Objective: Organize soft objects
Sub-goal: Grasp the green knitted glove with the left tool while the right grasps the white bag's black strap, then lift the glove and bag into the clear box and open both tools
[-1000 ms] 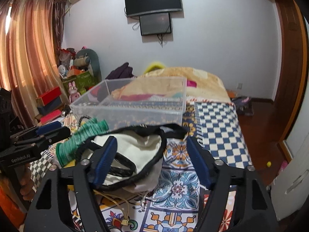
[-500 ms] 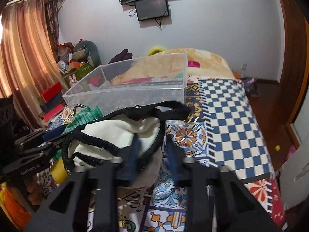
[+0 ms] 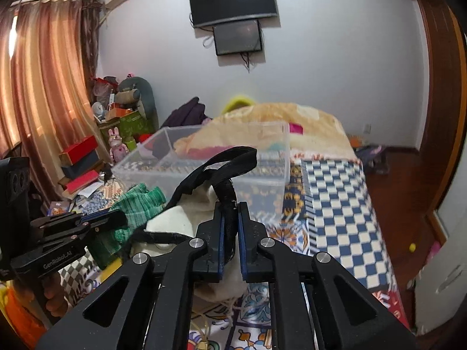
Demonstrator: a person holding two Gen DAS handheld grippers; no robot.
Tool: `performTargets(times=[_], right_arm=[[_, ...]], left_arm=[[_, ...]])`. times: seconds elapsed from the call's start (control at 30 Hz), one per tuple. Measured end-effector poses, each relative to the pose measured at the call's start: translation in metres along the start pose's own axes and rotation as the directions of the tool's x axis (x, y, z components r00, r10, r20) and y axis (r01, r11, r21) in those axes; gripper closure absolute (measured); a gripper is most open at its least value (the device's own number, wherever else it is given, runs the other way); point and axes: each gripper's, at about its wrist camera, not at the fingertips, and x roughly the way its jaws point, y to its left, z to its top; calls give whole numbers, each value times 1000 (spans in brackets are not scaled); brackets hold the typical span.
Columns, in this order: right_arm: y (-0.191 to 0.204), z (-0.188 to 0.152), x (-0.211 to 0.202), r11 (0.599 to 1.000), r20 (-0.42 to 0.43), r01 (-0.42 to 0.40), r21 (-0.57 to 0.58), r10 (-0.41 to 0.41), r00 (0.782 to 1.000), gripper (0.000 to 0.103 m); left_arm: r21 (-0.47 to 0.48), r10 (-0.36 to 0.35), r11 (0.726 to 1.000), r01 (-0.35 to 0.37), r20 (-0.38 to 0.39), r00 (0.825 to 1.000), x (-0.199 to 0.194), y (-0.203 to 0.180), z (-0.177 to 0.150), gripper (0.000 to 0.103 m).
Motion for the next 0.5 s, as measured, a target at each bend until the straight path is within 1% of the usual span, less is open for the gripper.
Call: performTargets(times=[0.17,0.33,0.5], right_arm=[[4,17,-7,999,45,13,-31,-12,999,96],[4,35,-15,999,108,23,-42,-18,994,96],[5,55,-16,998,170,43,-56,-33,985,96]], left_arm=[[18,13,1000,-14,56,998,-13,-2,19,97],[37,27,999,-31,115,993,-25,0,40,97],[64,75,994,-86,154,985,-26,1,57,97]])
